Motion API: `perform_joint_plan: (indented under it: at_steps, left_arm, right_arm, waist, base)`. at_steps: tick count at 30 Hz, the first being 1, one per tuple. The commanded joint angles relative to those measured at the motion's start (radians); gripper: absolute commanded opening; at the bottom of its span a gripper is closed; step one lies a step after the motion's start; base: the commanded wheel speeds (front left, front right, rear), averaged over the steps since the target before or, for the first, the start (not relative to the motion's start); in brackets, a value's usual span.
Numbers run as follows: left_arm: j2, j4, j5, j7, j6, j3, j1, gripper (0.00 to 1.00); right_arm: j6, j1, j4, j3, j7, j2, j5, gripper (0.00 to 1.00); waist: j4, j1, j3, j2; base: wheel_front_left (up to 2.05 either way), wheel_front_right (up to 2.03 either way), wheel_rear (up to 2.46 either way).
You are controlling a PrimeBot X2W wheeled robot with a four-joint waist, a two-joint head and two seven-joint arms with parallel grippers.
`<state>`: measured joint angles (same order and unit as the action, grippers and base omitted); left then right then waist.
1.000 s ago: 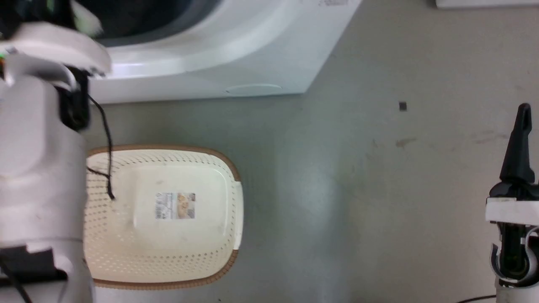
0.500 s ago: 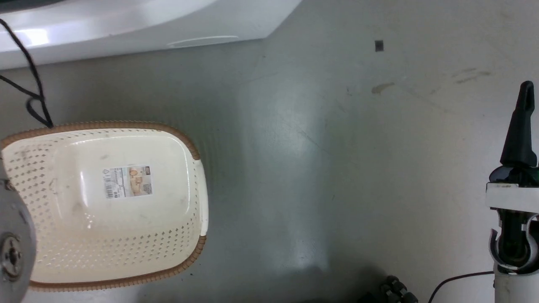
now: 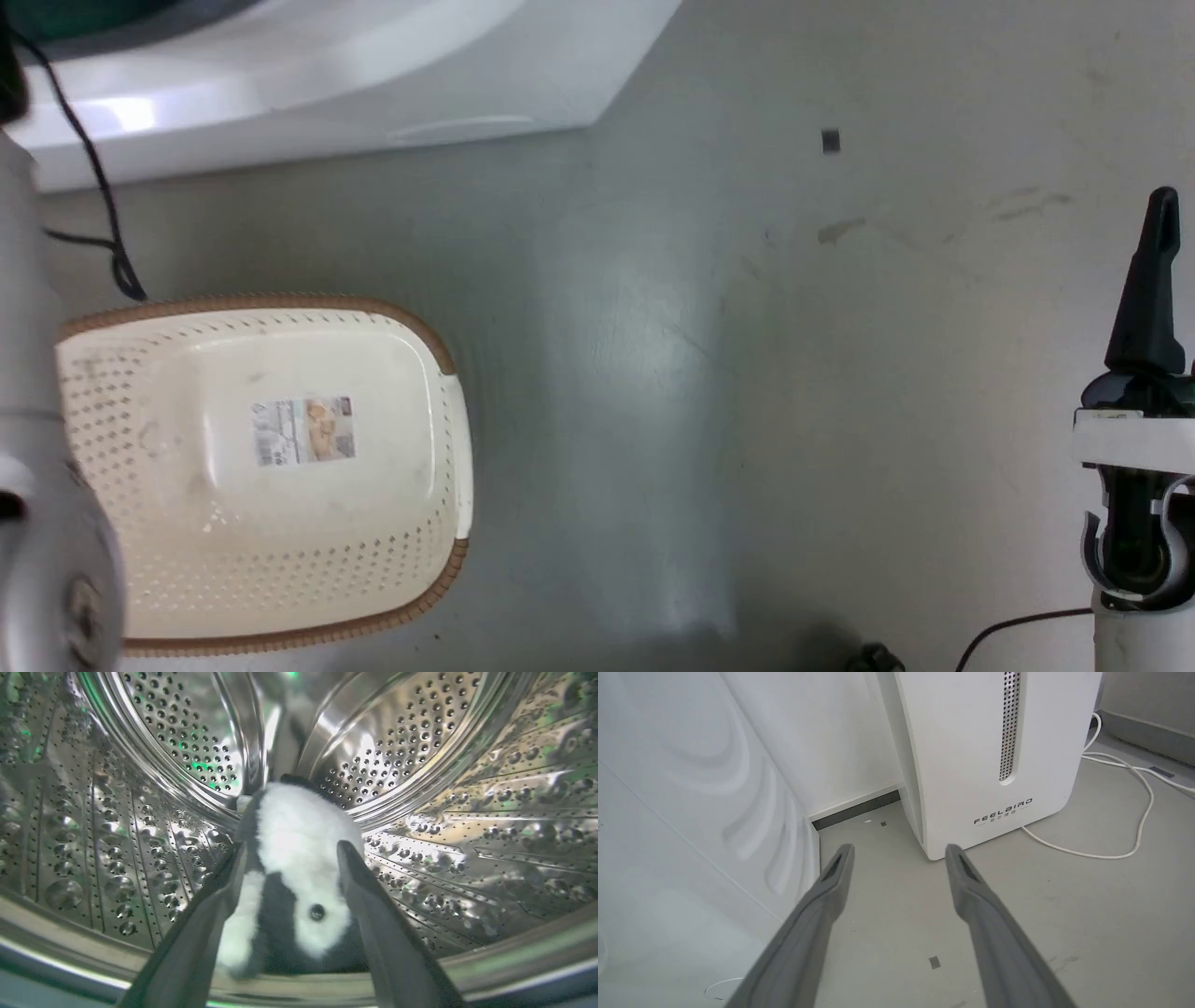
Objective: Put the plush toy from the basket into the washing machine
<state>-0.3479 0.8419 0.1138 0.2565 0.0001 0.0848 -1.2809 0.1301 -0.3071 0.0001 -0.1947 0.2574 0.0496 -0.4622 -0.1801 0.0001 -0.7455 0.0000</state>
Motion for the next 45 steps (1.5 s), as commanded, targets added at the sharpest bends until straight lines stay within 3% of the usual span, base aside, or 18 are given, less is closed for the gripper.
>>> perform_joint_plan:
  at_steps: [1,8,17,25,36,45]
  left_arm:
    - [0.018,-0.021,-0.006,0.005,0.006,0.005,0.054,1.00]
    - [0.092,-0.172,-0.027,0.005,0.024,0.010,0.292,1.00]
    - [0.173,-0.356,-0.032,0.005,0.010,0.031,0.575,1.00]
    - [0.258,-0.512,-0.077,0.005,0.004,-0.027,0.839,1.00]
    - [0.267,-0.675,-0.139,0.005,0.037,-0.086,1.132,1.00]
    - [0.271,-0.731,-0.126,0.005,0.055,-0.134,1.283,1.00]
  right_arm:
    - [0.001,0.011,0.004,-0.002,0.004,0.001,0.013,1.00]
    - [0.001,0.052,0.011,-0.007,0.004,0.001,0.064,1.00]
    - [0.001,0.102,0.019,-0.006,0.004,0.001,0.150,1.00]
    - [0.001,0.190,0.006,0.006,0.004,0.001,0.219,1.00]
    - [0.001,0.317,0.000,0.035,0.004,0.001,0.252,1.00]
    - [0.001,0.402,0.006,0.047,0.004,0.001,0.245,1.00]
  waist:
    - [0.021,-0.0001,0.053,0.0000]
    - [0.084,-0.0001,0.185,0.0000]
    - [0.147,-0.0001,0.342,0.0000]
    - [0.212,-0.0001,0.503,0.0000]
    - [0.246,-0.0001,0.683,0.0000]
    - [0.251,-0.0001,0.749,0.0000]
  base:
    - [0.00,0.00,0.00]
    - [0.00,0.00,0.00]
    - [0.00,0.00,0.00]
    - [0.00,0.00,0.00]
    - [0.00,0.00,0.00]
    - [0.00,0.00,0.00]
